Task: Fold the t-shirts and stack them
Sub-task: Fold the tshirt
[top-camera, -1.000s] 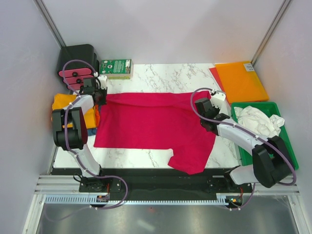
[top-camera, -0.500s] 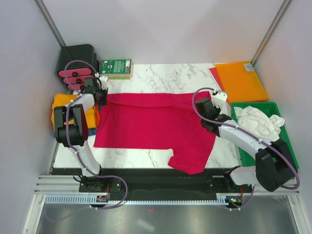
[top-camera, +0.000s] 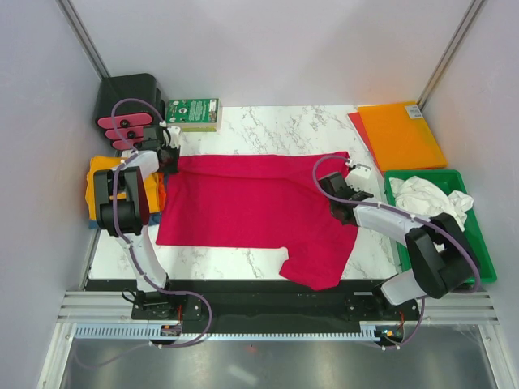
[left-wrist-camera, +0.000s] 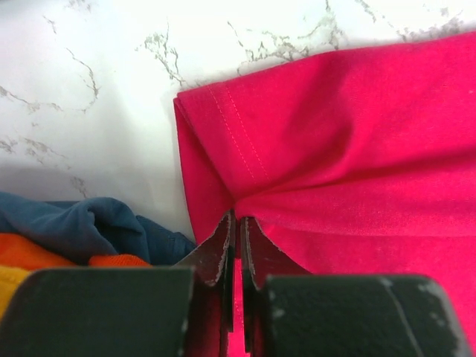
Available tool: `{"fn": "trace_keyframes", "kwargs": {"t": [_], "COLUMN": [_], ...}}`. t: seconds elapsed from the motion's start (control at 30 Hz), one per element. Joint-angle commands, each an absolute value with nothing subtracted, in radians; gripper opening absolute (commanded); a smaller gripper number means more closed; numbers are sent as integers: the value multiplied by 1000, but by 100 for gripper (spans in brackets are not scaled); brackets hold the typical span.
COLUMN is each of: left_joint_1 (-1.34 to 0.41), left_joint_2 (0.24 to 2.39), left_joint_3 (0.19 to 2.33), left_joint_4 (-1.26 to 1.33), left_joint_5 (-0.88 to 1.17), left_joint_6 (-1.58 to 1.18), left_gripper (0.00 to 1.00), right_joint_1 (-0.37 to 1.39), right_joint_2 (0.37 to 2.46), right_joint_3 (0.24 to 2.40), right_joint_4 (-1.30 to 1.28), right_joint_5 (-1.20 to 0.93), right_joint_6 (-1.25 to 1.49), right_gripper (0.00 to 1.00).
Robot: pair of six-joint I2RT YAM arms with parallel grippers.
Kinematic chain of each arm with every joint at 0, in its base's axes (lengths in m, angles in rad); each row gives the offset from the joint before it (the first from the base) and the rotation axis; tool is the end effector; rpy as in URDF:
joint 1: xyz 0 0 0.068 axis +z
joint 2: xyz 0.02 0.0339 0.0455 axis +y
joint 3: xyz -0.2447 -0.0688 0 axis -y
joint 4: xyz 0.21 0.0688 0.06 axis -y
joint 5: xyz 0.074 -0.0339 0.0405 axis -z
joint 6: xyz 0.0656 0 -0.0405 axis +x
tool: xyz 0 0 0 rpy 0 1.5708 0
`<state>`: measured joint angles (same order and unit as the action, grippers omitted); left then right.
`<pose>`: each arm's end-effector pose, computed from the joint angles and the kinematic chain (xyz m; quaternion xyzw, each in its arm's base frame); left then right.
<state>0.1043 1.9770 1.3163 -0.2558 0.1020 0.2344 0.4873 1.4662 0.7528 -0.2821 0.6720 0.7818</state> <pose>0.4026 0.0354 0.1463 0.0778 0.9427 0.0065 0.3245 0.2495 0.0860 0.1596 0.2253 0.8818 -0.0958 0.4031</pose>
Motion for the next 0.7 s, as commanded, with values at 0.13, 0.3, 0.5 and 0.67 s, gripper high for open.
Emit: {"fn": "trace_keyframes", "kwargs": {"t": [0.13, 0.3, 0.5, 0.67], "left_joint_1": [106, 107, 107, 106], "left_joint_2": [2014, 1922, 1856, 1818], "left_joint_3": [1388, 1336, 1335, 1324], "left_joint_4": [-324, -291, -291, -293], "left_joint_5": [52, 90, 113, 138], "left_joint_6": [279, 275, 256, 248], "left_gripper": [2, 2, 2, 2], "right_joint_1": [492, 492, 509, 523], "right_joint_2": [1499, 1428, 1404, 1414], "right_joint_3": [798, 779, 778, 770], "right_joint_4": [-362, -348, -348, -348], "right_joint_5": [670, 690, 703, 704], "right_joint_6": [851, 847, 851, 859], "right_gripper": [0, 0, 0, 0]}}
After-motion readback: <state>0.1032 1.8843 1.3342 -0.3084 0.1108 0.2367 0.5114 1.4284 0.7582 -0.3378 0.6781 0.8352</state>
